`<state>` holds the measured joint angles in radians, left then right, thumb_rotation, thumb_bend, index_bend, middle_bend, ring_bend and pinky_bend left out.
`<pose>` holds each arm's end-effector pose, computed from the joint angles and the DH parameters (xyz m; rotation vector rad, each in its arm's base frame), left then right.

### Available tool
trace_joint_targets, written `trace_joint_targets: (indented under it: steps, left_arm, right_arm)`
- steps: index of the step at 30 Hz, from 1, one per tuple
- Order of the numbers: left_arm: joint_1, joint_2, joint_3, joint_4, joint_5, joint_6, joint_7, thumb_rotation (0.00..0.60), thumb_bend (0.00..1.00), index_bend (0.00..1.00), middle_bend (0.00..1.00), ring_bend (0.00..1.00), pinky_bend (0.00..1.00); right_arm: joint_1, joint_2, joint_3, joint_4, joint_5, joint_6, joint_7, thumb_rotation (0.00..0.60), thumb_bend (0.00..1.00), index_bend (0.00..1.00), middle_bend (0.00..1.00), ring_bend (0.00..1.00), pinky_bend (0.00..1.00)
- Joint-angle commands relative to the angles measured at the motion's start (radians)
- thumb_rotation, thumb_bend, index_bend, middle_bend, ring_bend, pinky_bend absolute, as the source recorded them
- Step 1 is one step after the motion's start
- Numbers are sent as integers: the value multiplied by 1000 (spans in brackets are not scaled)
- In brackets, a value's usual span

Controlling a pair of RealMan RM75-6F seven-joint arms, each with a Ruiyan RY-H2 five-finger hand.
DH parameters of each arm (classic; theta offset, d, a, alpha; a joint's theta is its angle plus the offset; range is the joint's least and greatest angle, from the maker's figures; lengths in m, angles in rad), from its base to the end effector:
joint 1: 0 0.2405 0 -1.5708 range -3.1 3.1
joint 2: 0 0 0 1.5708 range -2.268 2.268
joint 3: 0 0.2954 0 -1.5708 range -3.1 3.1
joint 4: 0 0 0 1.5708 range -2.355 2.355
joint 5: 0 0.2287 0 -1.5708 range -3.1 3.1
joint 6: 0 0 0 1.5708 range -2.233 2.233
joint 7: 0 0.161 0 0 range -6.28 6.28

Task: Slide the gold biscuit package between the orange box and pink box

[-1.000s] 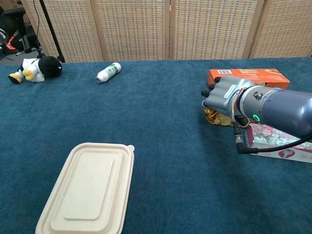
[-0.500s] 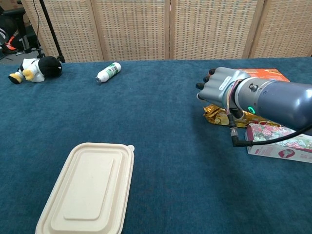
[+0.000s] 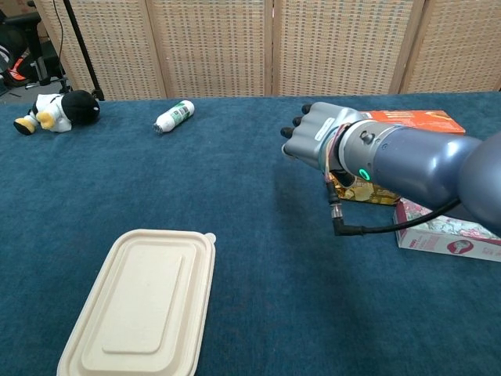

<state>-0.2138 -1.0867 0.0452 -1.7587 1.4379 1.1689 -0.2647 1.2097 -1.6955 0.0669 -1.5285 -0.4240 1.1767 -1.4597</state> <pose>-0.3316 0.2087 0.0991 -1.4706 -1.4708 -0.9318 -0.0681 -0.4070 -0.0922 2.0132 -0.1168 0.2009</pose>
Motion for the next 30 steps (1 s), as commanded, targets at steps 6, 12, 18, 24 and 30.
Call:
trace_joint_targets:
  steps: [6, 12, 18, 24, 30]
  left_arm:
    - [-1, -7, 2, 7, -4, -6, 11, 600, 290, 0, 0, 0, 0]
    - [-1, -11, 8, 5, 3, -9, 18, 600, 290, 0, 0, 0, 0]
    - [-1, -15, 12, 2, 7, -10, 26, 600, 290, 0, 0, 0, 0]
    - [-2, -20, 14, 5, 1, -15, 36, 600, 290, 0, 0, 0, 0]
    - [-3, -23, 14, 6, 0, -19, 36, 600, 290, 0, 0, 0, 0]
  right_arm:
    - [27, -29, 30, 67, -22, -39, 22, 600, 311, 174, 0, 0, 0]
    - [22, -46, 25, 123, -53, -74, 65, 600, 311, 174, 0, 0, 0]
    - [11, -58, 18, 172, -77, -105, 105, 600, 311, 174, 0, 0, 0]
    - [3, -72, 15, 226, -92, -135, 134, 600, 311, 174, 0, 0, 0]
    - [4, -83, 23, 272, -101, -159, 150, 600, 311, 174, 0, 0, 0]
